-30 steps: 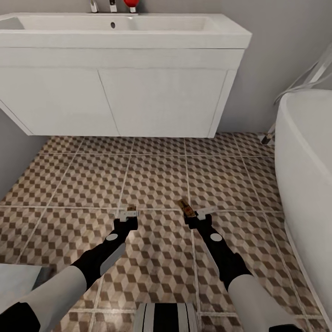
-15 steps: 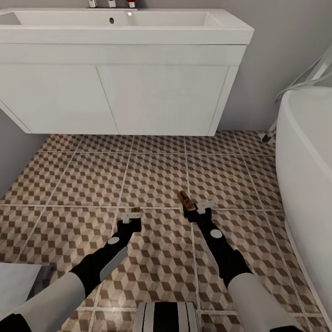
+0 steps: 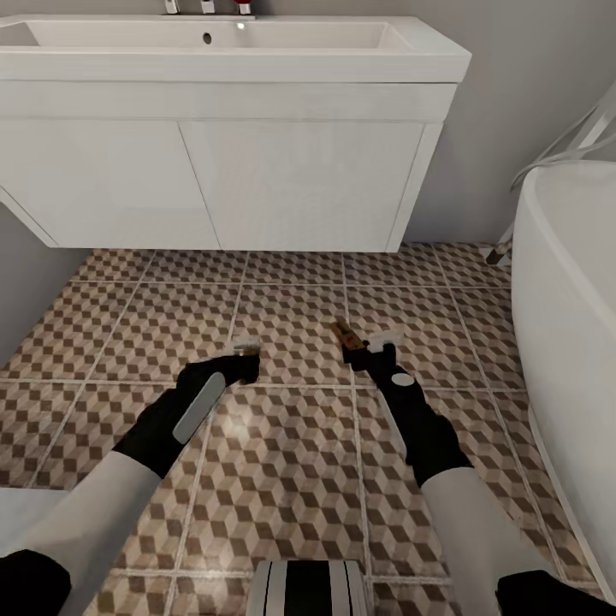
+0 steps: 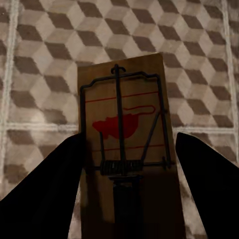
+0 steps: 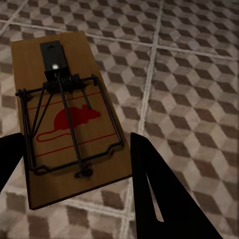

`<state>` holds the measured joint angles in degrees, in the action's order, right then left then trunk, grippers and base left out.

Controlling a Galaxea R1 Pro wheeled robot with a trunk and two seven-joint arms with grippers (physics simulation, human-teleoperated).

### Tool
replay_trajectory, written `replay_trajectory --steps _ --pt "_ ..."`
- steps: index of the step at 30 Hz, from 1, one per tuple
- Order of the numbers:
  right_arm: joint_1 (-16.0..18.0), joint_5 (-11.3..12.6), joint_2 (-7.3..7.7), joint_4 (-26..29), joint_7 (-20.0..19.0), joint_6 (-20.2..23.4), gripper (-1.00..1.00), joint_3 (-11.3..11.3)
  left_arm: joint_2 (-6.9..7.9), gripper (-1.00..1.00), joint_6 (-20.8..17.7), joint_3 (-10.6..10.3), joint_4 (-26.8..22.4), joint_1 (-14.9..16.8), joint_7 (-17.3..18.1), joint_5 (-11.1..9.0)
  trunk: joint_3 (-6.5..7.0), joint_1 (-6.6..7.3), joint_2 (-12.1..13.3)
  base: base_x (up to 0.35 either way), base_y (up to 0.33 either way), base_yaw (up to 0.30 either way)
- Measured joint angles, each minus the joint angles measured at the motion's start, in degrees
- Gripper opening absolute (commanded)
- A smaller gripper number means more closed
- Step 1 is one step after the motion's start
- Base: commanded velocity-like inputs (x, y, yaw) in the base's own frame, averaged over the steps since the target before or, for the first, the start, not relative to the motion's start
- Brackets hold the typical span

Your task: Take the four mousetraps from the cabinet in the bathroom and place them on the bathroom floor. Make sure all four end up on the same floor surface, and ensure that at least two of them are either under or directly next to the same bathroom sink.

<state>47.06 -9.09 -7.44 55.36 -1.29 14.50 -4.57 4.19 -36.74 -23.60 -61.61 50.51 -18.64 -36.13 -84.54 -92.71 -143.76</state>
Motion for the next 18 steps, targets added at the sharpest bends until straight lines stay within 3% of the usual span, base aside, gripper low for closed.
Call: replay_trajectory --steps 4,6,9,13,18 --pt "3.68 0.02 -0.34 -4.05 0.05 0.60 -1.00 0.03 -1.03 -1.00 -3.19 0.87 6.99 6.98 -0.03 3.61 0.00 0.00 0.00 0.000 0.000 0.000" --pt "6.40 0.03 -0.91 -7.87 0.06 0.71 -1.00 0.04 -1.82 -1.00 -3.69 1.12 12.50 10.09 -0.05 4.53 0.00 0.00 0.00 0.000 0.000 0.000" --pt "9.79 0.00 -1.70 -13.12 0.15 0.66 -1.00 0.03 -2.18 -1.00 -3.74 1.26 17.31 12.27 -0.03 5.00 0.00 0.00 0.00 0.000 0.000 0.000" --pt "11.74 0.01 -2.40 -15.68 0.16 0.33 -1.00 -0.08 -2.25 -1.00 -0.90 1.23 18.64 13.07 0.22 5.21 0.00 0.00 0.00 0.000 0.000 0.000" --pt "12.32 0.02 -2.55 -16.39 0.10 -1.17 -1.00 -0.25 -1.47 -1.00 4.08 0.75 14.44 13.32 0.62 5.28 0.00 0.00 0.00 0.000 0.000 0.000"
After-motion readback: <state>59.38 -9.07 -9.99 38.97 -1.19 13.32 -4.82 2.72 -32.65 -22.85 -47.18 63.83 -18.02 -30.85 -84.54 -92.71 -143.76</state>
